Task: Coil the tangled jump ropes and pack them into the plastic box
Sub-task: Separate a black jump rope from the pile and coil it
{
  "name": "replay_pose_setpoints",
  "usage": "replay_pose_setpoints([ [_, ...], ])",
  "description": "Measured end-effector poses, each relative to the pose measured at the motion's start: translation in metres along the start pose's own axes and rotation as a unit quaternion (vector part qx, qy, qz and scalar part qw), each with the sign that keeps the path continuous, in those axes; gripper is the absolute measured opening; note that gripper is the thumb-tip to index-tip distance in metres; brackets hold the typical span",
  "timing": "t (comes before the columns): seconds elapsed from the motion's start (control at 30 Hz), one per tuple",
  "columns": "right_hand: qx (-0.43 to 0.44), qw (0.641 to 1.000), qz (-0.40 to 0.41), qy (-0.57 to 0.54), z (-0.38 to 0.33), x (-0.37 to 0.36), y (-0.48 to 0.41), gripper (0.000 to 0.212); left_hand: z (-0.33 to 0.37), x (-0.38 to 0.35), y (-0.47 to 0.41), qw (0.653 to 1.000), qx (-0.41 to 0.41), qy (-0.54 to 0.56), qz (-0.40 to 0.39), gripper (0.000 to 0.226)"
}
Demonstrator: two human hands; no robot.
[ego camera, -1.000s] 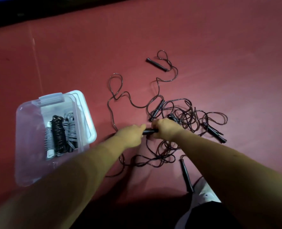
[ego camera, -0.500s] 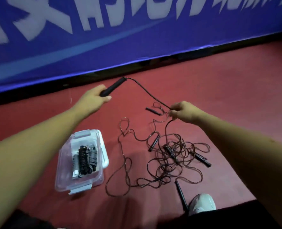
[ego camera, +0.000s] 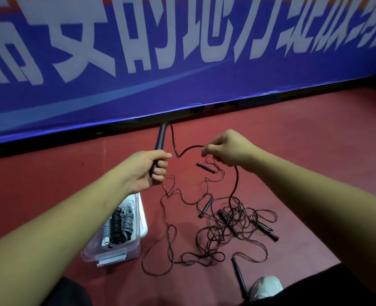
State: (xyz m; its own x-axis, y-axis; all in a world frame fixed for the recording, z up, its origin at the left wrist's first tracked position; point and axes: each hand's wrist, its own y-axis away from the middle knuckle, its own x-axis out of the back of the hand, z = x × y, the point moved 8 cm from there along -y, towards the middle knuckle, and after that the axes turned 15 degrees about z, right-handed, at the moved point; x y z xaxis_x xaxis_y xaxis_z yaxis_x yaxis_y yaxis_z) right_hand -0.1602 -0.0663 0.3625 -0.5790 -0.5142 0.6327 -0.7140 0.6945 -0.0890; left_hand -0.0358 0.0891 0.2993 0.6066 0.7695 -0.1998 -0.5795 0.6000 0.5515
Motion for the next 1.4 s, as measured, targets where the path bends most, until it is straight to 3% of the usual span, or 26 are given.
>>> replay_pose_setpoints([
  [0.1,-0.004,0.997,-0.076,0.003,-0.007,-0.031,0.018,0.013,-0.006,-0.019,0.011,0.999,0.012,0.017,-0.045,0.010],
  [0.17,0.008,0.994,-0.106,0.006,-0.013,-0.046,0.025,0.013,-0.008,-0.024,0.012,0.998,-0.009,-0.019,-0.054,0.022],
  [0.4,0.041,0.994,-0.106,0.000,-0.028,-0.046,0.011,0.019,0.000,-0.026,-0.002,0.983,-0.075,-0.150,-0.077,0.017],
  [0.53,0.039,0.993,-0.096,0.048,-0.012,-0.039,-0.002,0.035,0.019,-0.023,-0.013,0.977,-0.113,-0.173,-0.043,0.016],
  [0.63,0.021,0.993,-0.113,0.024,0.008,-0.036,-0.012,0.024,0.035,-0.008,-0.023,0.992,-0.104,-0.066,-0.007,0.018],
  [0.77,-0.028,0.977,-0.184,0.106,0.067,-0.033,-0.012,0.013,0.064,0.033,-0.038,0.992,-0.091,0.066,0.053,0.023],
  [0.83,-0.079,0.974,-0.193,0.090,0.089,-0.027,-0.009,0.013,0.066,0.055,-0.043,0.992,-0.085,0.061,0.076,0.023],
  [0.93,-0.105,0.987,-0.123,-0.026,0.081,-0.018,-0.017,0.016,0.055,0.074,-0.046,0.991,-0.083,-0.032,0.096,0.018],
  [1.1,-0.007,0.995,-0.097,-0.020,0.009,-0.035,-0.017,0.016,0.054,0.070,-0.042,0.981,-0.141,-0.055,0.123,0.014],
  [1.27,0.088,0.989,-0.116,0.014,-0.051,-0.057,0.002,0.012,0.046,0.028,-0.013,0.982,-0.177,-0.063,0.009,0.023],
  [1.4,0.093,0.992,-0.080,-0.035,-0.070,-0.053,0.001,0.013,0.038,0.011,0.001,0.983,-0.172,-0.055,-0.033,0.018],
])
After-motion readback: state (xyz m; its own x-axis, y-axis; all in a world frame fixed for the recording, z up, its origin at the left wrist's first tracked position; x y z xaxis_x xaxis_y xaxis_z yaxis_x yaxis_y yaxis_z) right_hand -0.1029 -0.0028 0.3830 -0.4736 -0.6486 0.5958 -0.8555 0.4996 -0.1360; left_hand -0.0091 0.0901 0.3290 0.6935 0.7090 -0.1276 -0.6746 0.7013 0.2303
